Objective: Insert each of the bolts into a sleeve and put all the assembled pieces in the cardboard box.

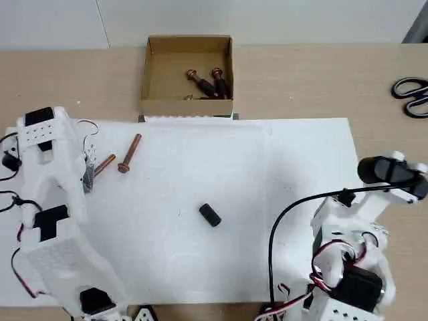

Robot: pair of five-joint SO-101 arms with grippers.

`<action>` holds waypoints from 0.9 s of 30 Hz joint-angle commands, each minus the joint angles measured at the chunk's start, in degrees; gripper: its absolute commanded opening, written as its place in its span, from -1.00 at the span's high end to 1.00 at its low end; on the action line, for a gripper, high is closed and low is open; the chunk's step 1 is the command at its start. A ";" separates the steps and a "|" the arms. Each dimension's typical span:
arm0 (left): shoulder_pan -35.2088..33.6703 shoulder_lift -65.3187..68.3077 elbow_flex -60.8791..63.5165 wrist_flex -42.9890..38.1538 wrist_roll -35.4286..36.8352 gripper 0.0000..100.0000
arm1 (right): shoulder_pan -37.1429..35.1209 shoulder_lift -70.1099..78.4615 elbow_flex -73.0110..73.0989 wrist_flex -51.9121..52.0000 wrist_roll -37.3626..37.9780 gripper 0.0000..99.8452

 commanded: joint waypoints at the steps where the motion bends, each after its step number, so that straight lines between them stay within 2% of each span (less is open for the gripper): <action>1: 0.00 -0.53 -0.22 -3.87 -0.26 0.99 | 0.13 -0.40 -0.26 1.80 0.53 0.99; 12: -0.44 -1.14 -1.45 -11.87 -0.26 0.99 | 0.13 -0.48 -0.44 1.98 0.53 0.99; 22: -1.14 -1.14 -11.74 -11.78 -0.26 0.99 | 0.13 -0.48 -0.44 2.15 0.53 0.99; 27: 0.53 -0.88 -16.57 -3.96 -0.18 0.99 | 0.13 -0.48 -0.44 2.15 0.53 0.99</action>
